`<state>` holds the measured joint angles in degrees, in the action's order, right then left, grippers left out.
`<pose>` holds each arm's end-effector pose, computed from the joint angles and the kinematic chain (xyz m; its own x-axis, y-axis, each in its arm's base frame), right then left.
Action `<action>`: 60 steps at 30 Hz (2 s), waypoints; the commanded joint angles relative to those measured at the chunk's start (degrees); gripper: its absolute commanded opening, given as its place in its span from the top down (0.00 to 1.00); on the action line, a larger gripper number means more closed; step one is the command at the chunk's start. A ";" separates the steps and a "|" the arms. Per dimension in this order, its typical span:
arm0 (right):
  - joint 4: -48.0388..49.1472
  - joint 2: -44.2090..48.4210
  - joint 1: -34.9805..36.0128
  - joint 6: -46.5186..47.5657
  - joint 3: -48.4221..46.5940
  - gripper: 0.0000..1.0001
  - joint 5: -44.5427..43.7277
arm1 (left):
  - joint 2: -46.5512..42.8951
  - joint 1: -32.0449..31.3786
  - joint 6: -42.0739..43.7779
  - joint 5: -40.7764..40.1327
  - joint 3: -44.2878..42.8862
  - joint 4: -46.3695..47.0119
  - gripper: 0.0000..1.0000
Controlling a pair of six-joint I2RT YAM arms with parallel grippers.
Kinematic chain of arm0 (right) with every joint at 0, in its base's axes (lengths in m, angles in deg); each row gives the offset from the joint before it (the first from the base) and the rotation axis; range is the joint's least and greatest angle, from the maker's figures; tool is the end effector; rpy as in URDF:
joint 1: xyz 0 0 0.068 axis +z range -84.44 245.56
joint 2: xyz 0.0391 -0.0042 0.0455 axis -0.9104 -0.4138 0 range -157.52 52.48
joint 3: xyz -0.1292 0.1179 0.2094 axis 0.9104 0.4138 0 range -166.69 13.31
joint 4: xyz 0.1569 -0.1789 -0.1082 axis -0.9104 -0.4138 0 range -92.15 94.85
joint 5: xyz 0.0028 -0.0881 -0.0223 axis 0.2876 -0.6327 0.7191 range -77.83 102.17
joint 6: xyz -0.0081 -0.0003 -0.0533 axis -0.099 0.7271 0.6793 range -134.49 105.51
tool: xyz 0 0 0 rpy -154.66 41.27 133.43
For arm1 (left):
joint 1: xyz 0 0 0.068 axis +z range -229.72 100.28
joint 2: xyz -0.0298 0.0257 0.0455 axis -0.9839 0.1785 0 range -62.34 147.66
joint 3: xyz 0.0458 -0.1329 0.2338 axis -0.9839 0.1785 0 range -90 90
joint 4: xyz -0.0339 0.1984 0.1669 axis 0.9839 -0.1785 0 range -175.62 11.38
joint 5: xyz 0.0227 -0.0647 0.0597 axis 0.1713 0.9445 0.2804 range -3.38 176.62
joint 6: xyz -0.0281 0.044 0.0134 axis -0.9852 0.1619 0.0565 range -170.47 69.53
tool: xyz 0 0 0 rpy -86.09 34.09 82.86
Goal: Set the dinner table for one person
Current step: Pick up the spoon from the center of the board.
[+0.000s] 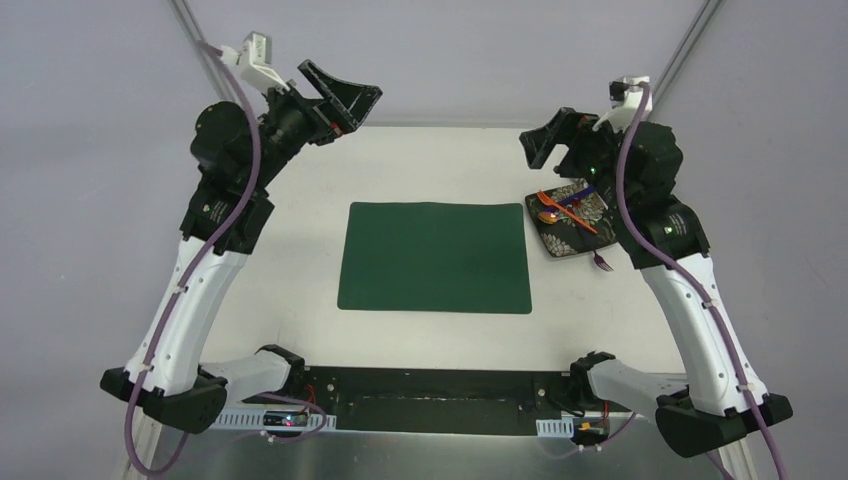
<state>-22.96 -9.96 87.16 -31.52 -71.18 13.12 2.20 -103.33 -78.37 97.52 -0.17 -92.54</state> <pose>0.1964 0.0783 0.4841 -0.2016 0.2352 -0.9508 -0.3393 0.8938 0.2931 0.1879 -0.0895 0.5340 -0.0991 -0.4582 -0.8833 0.5845 0.6916 -0.4243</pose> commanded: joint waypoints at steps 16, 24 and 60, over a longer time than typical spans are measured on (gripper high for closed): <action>-18.89 -7.15 -5.33 -5.51 12.28 0.07 -32.72 | 8.86 -0.79 3.76 -5.73 18.74 -11.82 0.01; -19.91 -14.52 -10.43 -2.94 6.45 0.40 -26.87 | 8.46 -4.59 3.73 -11.25 22.53 -11.36 0.01; 4.10 -26.90 -26.52 -16.18 21.23 0.51 -3.21 | 37.24 -11.00 9.30 -14.07 2.19 -17.22 1.00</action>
<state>-28.87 -43.81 60.50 -43.83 -52.58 5.03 38.94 -114.17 -70.52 83.77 5.60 -110.48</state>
